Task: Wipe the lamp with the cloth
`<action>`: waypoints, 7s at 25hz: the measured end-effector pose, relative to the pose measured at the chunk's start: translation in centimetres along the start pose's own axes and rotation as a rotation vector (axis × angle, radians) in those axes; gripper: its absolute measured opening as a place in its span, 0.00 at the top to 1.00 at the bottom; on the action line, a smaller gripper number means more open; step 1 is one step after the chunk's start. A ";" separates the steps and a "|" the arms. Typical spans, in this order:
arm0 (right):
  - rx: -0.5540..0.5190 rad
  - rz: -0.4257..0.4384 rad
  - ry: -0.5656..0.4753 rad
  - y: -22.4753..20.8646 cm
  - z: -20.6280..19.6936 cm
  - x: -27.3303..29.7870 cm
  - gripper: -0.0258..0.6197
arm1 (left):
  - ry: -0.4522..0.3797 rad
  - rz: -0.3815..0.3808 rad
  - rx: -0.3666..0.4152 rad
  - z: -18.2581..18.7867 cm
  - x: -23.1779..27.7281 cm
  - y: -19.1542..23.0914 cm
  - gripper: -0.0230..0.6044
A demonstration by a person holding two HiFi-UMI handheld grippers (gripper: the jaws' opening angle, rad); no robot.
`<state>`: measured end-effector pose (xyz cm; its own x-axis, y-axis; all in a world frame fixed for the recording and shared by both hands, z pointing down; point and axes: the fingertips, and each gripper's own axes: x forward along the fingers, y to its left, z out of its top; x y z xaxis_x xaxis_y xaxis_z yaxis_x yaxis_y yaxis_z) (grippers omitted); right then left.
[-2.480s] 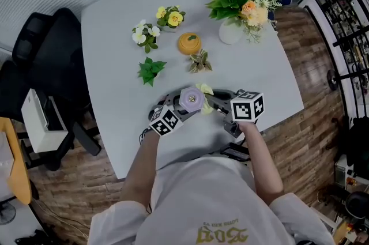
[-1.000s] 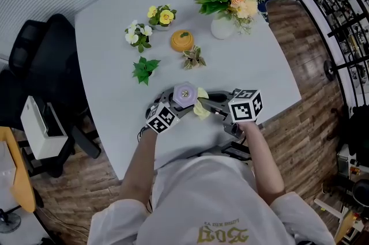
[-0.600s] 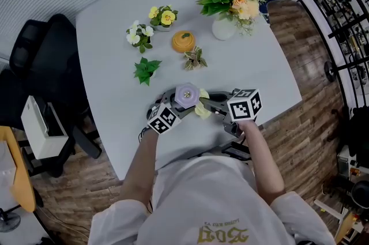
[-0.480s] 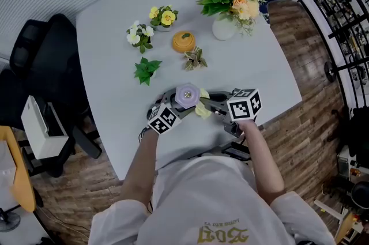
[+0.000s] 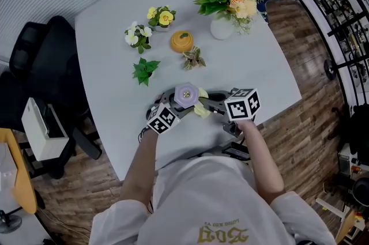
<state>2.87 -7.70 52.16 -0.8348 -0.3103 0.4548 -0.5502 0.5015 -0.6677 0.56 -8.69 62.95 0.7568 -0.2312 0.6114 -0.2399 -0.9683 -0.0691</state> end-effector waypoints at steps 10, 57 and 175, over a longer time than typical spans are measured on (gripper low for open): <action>0.021 0.015 -0.085 1.3 -0.3 -0.8 0.88 | -0.003 0.003 0.002 0.1 0.0 0.0 0.48; -0.058 0.108 -0.065 4.7 -1.8 1.3 0.88 | 0.004 0.011 0.000 0.0 0.1 -0.1 0.49; -0.041 -0.007 0.100 -2.8 -2.9 4.1 0.88 | 0.012 0.010 0.000 -0.1 0.1 -0.2 0.49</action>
<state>1.04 -8.07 57.58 -0.8233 -0.2328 0.5176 -0.5533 0.5324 -0.6406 0.66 -8.54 63.12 0.7468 -0.2395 0.6204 -0.2477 -0.9660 -0.0748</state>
